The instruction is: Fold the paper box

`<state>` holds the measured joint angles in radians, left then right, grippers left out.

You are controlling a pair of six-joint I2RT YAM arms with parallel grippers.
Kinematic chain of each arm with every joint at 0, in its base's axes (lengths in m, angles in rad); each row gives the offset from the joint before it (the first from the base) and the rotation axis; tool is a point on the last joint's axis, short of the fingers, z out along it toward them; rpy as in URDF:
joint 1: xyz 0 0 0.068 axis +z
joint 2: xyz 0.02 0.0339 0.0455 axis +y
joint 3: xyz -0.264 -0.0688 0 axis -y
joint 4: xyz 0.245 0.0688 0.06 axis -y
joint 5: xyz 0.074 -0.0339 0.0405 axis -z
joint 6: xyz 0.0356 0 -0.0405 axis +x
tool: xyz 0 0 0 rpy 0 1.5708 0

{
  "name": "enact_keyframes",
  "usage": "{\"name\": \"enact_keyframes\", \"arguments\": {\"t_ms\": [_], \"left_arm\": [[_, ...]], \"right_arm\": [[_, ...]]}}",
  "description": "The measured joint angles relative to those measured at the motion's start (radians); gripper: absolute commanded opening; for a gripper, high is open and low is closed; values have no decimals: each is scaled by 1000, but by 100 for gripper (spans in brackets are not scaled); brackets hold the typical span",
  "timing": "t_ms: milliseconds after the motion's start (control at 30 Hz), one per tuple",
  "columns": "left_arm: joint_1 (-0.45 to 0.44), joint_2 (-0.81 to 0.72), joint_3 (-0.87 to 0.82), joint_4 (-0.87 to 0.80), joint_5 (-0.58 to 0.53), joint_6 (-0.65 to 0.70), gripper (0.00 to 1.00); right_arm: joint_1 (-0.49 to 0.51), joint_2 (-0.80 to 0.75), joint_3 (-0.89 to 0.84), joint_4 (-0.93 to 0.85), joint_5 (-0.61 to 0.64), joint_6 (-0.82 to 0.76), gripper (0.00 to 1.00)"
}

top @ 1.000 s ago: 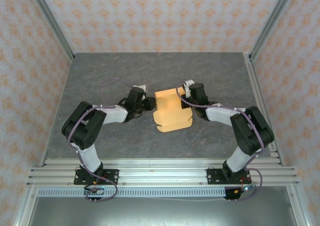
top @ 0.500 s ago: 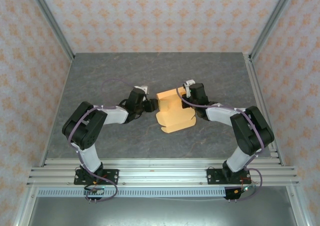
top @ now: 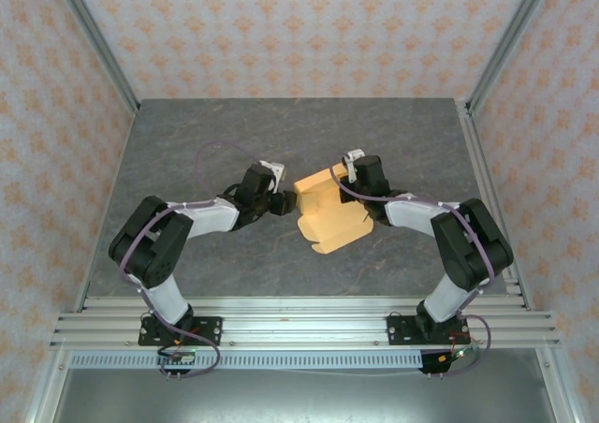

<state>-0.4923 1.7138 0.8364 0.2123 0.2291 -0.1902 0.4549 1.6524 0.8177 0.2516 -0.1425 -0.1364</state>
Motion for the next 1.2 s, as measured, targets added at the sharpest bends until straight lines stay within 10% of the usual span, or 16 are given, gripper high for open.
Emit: {"name": "enact_keyframes", "arguments": {"t_ms": [1200], "left_arm": [[-87,-66,-26,-8,-55,53,67]], "right_arm": [[10,7,11,-5,-38,-7,0]]}}
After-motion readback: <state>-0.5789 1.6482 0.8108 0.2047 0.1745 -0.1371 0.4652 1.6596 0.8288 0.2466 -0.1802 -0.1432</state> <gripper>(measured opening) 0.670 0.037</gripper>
